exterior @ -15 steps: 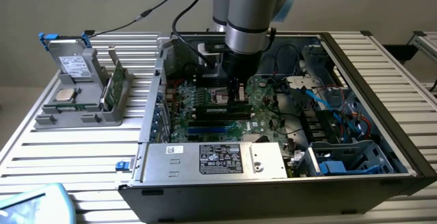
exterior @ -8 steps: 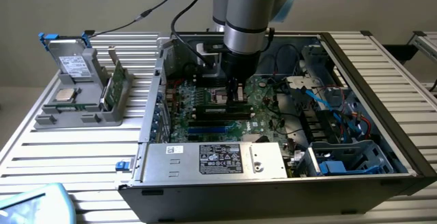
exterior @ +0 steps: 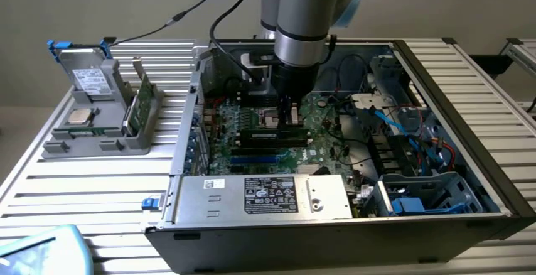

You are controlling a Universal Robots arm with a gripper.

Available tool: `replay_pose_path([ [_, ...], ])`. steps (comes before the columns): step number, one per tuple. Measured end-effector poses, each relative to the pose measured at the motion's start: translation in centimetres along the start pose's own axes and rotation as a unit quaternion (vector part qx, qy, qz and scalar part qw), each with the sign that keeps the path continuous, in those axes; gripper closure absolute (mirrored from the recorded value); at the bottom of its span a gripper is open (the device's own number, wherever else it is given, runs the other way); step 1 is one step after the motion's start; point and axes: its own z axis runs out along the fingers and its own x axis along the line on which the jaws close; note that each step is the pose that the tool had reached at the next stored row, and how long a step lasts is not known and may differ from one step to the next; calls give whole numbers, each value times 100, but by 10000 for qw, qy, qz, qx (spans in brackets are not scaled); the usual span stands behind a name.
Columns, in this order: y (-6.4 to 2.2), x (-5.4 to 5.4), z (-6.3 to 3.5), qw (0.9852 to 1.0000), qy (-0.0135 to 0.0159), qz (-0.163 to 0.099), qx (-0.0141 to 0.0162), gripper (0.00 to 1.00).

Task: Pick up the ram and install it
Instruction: 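Insert the ram into the slot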

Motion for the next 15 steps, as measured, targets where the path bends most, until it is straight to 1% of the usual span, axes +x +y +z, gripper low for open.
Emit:
replay_pose_path([
  [2,0,0,5,10000,-1,0,1,86],
  [12,0,0,11,10000,23,2,-1,86],
  [15,-1,-1,20,10000,21,1,0,86],
])
